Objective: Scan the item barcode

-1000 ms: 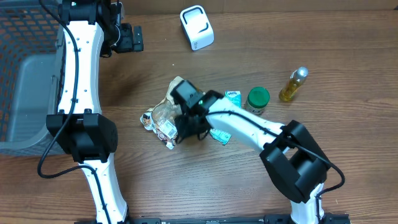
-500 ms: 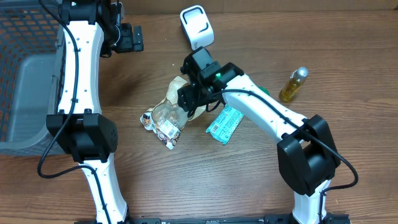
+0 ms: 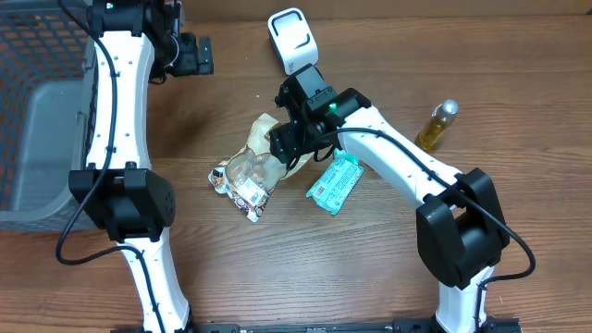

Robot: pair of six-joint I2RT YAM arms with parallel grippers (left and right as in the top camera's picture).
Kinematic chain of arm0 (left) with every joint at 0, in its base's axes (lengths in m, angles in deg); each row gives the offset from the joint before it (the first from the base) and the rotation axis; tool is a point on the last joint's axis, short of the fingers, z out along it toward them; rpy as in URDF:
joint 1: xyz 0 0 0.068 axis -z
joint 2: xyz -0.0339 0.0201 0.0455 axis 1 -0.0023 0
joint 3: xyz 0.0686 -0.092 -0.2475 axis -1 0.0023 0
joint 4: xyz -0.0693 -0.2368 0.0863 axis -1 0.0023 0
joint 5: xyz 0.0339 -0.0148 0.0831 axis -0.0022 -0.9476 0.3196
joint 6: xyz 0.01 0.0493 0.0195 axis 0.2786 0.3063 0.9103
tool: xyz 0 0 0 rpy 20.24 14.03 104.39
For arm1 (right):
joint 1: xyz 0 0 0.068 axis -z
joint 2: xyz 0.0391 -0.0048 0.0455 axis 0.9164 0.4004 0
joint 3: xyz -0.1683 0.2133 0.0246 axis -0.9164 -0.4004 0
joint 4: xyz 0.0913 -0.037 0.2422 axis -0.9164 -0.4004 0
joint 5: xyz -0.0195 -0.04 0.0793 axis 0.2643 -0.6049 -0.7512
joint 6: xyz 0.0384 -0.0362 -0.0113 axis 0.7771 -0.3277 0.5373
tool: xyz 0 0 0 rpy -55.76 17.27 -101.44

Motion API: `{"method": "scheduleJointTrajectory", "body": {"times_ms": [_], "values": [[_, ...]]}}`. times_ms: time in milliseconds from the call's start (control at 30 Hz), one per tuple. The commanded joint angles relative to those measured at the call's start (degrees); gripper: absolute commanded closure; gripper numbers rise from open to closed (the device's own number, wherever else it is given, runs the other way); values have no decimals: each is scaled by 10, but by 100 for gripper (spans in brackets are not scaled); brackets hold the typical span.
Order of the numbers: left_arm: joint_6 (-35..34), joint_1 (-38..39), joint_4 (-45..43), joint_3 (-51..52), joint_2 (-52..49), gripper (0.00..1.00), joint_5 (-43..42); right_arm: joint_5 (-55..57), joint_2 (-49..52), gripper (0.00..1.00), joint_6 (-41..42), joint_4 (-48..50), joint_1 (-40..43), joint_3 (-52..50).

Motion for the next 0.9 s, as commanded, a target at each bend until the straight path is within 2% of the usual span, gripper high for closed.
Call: {"method": "scheduleJointTrajectory", "body": {"times_ms": [0, 67, 133, 333, 367, 400, 433, 467, 567, 867], "values": [[-3, 1, -38, -3, 8, 0, -2, 0, -10, 19, -5, 2, 2, 5], [-32, 1, -34, -3, 8, 0, -46, 0, -10, 20, -5, 4, 2, 5], [-58, 1, 35, -3, 8, 0, -108, 1, -10, 20, -5, 4, 2, 5], [-54, 1, 107, -3, 5, 0, -109, 1, -10, 19, -5, 8, 2, 3], [-54, 1, 122, -3, 5, 23, -109, 1, -10, 19, -5, 10, 2, 2], [-54, 1, 143, -3, 5, 64, -108, 1, -10, 19, -5, 10, 2, 2], [-54, 2, 164, -3, 5, 84, -102, 1, -10, 19, -5, 10, 2, 2], [-54, 2, 173, -3, 5, 89, -92, 1, -10, 19, -5, 11, 2, 2], [-61, 2, 187, -1, 5, 96, -74, 1, -10, 19, -5, 18, 2, 2], [-63, 9, 187, 53, 30, 96, -96, 0, -10, 18, -4, 21, 2, 2]]}}
